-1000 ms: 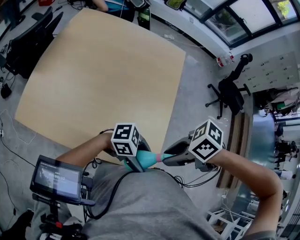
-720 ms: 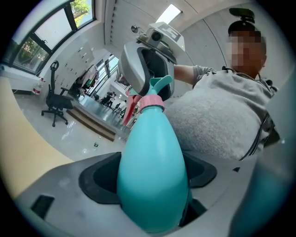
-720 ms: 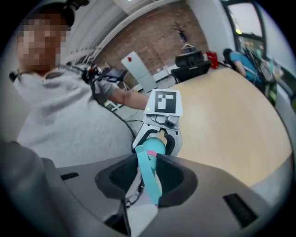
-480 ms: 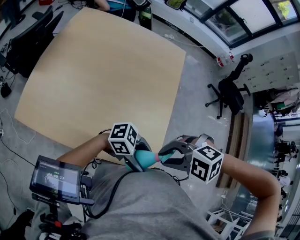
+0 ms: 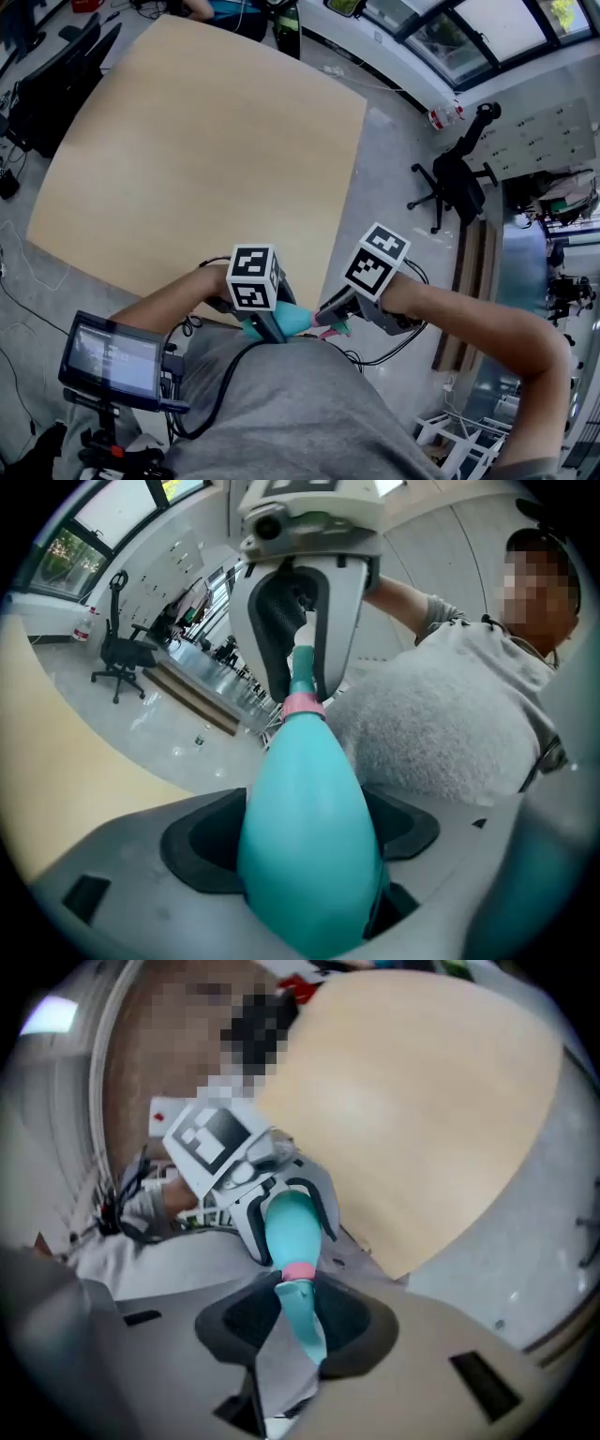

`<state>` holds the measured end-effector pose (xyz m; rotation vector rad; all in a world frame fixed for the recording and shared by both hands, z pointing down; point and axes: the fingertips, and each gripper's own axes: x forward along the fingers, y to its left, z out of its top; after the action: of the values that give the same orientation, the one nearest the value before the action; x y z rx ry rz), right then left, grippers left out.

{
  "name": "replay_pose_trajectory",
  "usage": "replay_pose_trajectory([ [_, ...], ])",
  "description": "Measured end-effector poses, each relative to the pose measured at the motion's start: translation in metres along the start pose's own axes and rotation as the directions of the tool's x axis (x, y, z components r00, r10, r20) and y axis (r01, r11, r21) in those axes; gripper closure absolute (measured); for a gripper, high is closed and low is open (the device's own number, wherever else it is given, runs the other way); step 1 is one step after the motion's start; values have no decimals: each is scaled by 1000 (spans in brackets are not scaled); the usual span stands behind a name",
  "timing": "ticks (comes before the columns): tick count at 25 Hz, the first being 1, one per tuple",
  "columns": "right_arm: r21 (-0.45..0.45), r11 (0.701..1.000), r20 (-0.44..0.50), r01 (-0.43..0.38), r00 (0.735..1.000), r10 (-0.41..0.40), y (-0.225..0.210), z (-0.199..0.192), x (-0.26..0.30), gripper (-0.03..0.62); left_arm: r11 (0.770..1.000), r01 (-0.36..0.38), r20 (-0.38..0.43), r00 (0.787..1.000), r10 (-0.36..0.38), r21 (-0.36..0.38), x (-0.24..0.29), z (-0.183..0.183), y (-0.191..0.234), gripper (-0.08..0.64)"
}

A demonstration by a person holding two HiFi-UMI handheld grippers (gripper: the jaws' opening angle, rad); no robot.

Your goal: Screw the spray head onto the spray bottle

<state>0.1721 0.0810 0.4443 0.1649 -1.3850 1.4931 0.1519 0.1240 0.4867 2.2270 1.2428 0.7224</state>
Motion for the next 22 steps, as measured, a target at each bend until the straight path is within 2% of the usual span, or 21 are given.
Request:
replay_pose_trajectory([
  [2, 102, 991, 31, -85, 996, 83, -1, -1, -2, 483, 1000, -4, 2, 1000, 4, 7, -2, 2, 0, 172],
  [5, 118, 984, 84, -132, 989, 122, 2, 0, -8, 483, 999, 7, 56, 998, -10, 43, -5, 7, -1, 172],
  [8, 119, 979, 99, -168, 983, 157, 2, 4, -11, 483, 998, 36, 146, 988, -44, 57, -6, 9, -1, 173],
  [11, 140, 972, 87, -188, 980, 177, 0, 6, -11, 483, 997, 73, 209, 975, -78, 29, -3, 9, -1, 173],
  [14, 131, 979, 23, -155, 988, 154, -4, 2, -7, 483, 998, 69, 191, 979, -68, -2, 1, 9, 0, 173],
  [16, 11, 996, -55, -83, 995, 84, -2, 3, -5, 482, 996, 85, 184, 980, -80, -22, 2, 9, 0, 173],
  [17, -88, 995, -90, -37, 996, 29, 0, 4, -4, 482, 994, 102, 191, 977, -95, -27, 3, 8, 0, 173],
  [18, -198, 980, -113, 12, 993, -35, 2, 4, -4, 482, 992, 120, 204, 973, -112, -30, 2, 8, 0, 173],
  [20, -401, 909, -109, 109, 980, -165, 6, 5, -4, 483, 988, 148, 233, 963, -136, -33, 1, 9, 0, 173],
  [21, -490, 857, -82, 158, 971, -226, 7, 5, -5, 483, 988, 154, 246, 959, -141, -33, 0, 10, 0, 173],
  [22, -575, 791, -43, 209, 958, -284, 9, 5, -6, 483, 987, 155, 255, 956, -142, -31, 0, 11, 0, 173],
])
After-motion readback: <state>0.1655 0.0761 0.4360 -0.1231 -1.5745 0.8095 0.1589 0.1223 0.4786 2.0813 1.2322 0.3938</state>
